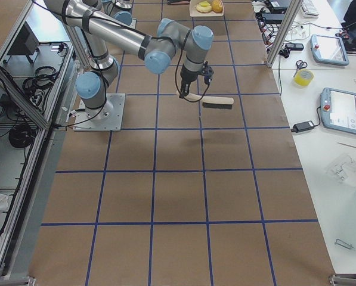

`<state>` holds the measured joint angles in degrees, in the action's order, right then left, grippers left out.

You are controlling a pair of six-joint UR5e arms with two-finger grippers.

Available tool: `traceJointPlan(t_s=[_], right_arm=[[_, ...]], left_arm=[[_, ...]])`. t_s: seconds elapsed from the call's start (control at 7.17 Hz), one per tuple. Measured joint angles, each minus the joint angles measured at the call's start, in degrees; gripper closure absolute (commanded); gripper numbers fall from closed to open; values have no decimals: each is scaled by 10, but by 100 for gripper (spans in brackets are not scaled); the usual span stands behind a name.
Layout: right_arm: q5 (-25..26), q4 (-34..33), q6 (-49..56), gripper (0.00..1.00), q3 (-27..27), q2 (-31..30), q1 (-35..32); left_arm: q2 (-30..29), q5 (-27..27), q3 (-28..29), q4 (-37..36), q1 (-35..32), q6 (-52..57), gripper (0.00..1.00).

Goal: Sweep and dump trash into bin
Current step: 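Lift the loaded dustpan toward the black bin while the right gripper returns the brush, then tip the dustpan over the black bin while the right gripper lowers the brush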

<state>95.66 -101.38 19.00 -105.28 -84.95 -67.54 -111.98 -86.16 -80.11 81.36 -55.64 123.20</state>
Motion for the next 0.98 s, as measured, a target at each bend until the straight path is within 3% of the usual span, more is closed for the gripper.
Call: traceJointPlan(t_s=[0.14,0.56,0.98], right_arm=[[8,-46,12,100,-3,33,5],[30,-82,49,100,14,79,1],[29,-107,57,100,17,118,-3]], left_arm=[[3,1,40,57,49,59,100],[-22,-18,176,180,158,217,100],[-74,-36,245,160,213,337,100]])
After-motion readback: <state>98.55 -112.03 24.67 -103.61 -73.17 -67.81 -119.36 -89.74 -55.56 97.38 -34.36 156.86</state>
